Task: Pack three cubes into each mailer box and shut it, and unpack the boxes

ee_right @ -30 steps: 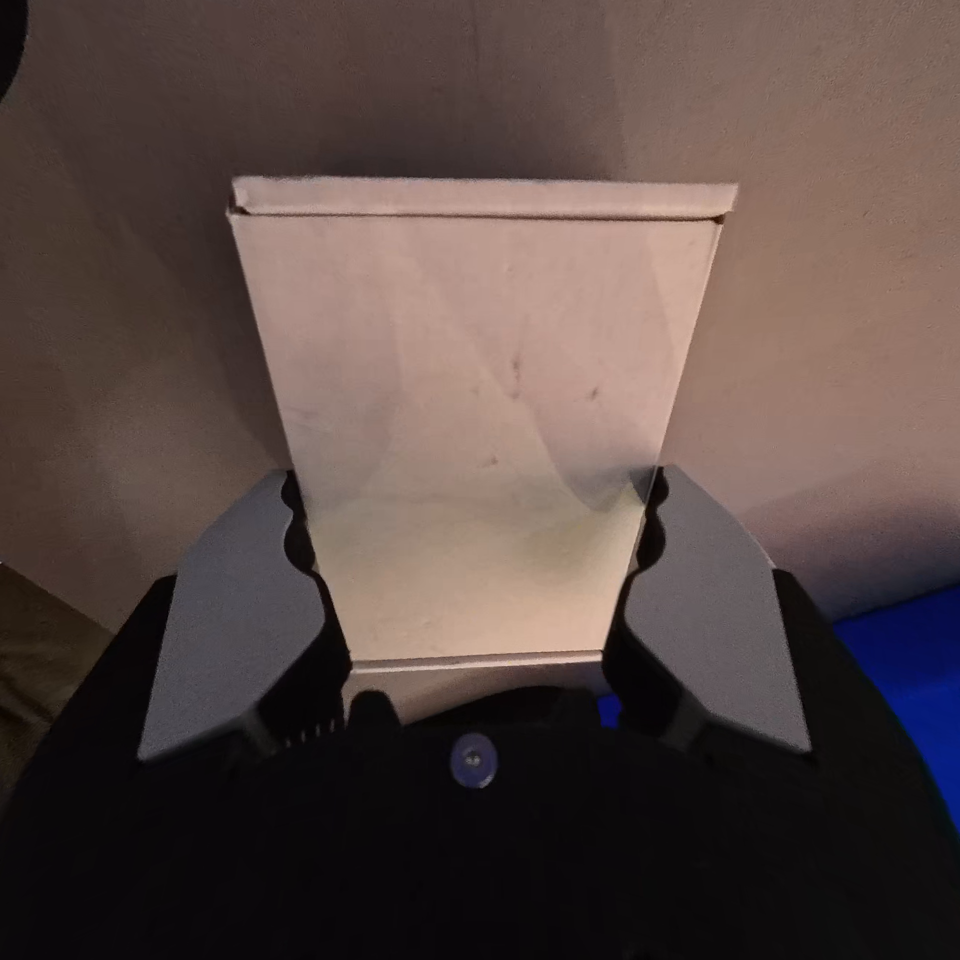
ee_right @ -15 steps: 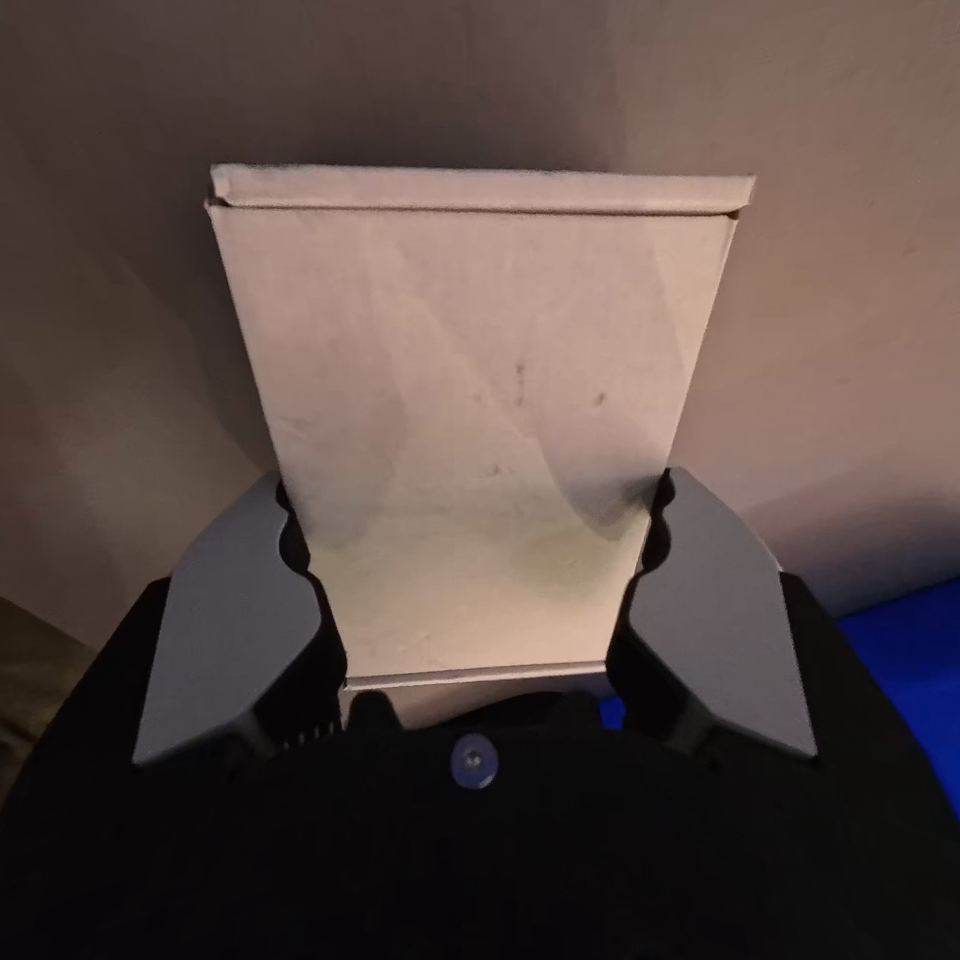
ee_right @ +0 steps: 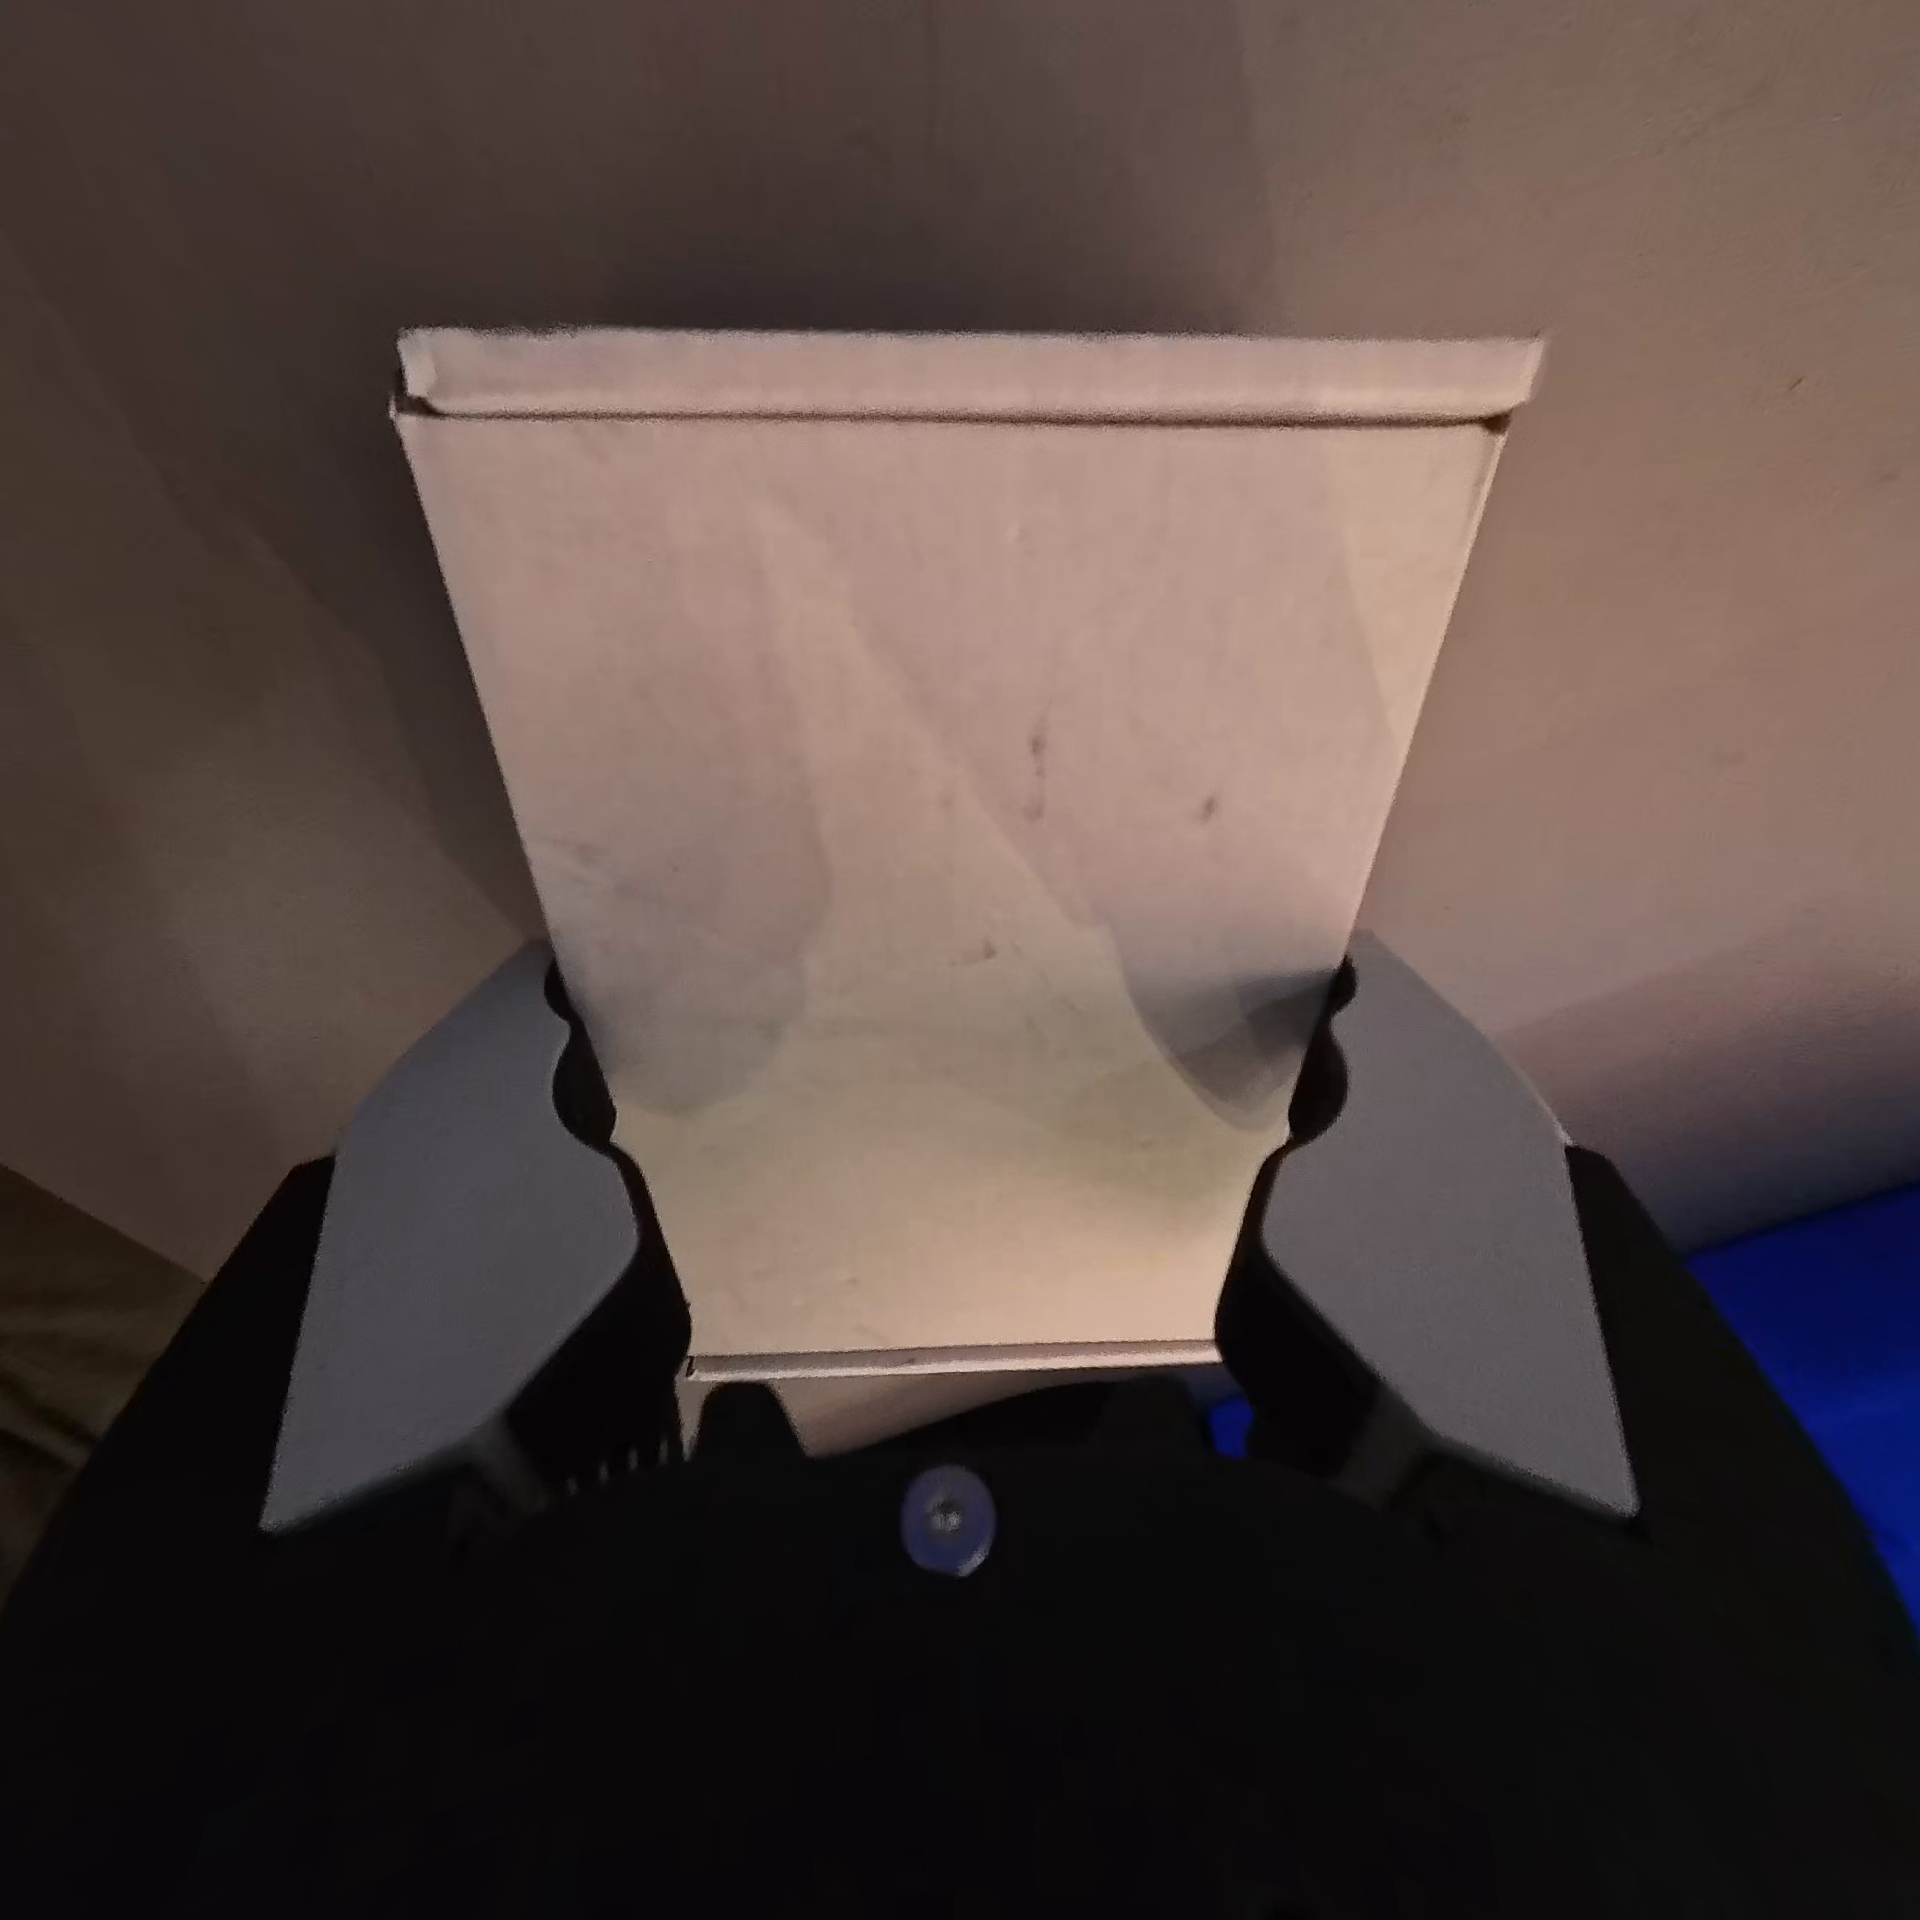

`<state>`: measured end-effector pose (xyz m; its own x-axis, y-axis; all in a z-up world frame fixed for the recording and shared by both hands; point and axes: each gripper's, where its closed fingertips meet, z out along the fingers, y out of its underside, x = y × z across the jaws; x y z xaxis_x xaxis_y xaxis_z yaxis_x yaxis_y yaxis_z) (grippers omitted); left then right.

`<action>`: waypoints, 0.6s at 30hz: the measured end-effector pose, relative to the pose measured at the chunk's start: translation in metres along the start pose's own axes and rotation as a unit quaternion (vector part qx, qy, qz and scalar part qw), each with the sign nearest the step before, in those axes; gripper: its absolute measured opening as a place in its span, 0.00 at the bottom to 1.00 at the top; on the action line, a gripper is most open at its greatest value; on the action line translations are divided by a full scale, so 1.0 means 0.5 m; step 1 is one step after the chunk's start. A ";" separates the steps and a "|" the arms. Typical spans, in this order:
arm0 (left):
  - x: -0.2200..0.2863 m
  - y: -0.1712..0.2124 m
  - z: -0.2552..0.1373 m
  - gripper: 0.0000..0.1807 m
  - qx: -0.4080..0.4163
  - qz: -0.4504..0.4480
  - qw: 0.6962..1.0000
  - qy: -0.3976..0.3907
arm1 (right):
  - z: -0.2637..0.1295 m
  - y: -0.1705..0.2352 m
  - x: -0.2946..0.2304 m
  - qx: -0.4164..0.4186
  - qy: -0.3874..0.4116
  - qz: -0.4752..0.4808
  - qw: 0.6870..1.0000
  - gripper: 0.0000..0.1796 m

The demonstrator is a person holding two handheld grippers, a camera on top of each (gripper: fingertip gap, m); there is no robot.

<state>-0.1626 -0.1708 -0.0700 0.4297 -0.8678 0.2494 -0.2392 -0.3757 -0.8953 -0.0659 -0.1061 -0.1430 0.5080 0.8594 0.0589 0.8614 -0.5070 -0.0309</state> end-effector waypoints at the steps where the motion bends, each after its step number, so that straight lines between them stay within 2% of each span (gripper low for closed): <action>1: 0.001 0.001 0.001 0.14 -0.001 0.000 1.000 0.001 | -0.001 0.001 0.000 -0.001 -0.001 0.000 1.000 0.72; 18: -0.001 0.000 -0.001 0.14 -0.001 0.000 1.000 -0.001 | -0.014 0.017 0.002 -0.023 -0.006 0.006 1.000 0.72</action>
<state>-0.1632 -0.1706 -0.0699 0.4320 -0.8670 0.2482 -0.2410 -0.3762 -0.8947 -0.0580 -0.1099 -0.1365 0.5180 0.8541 0.0467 0.8546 -0.5191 0.0151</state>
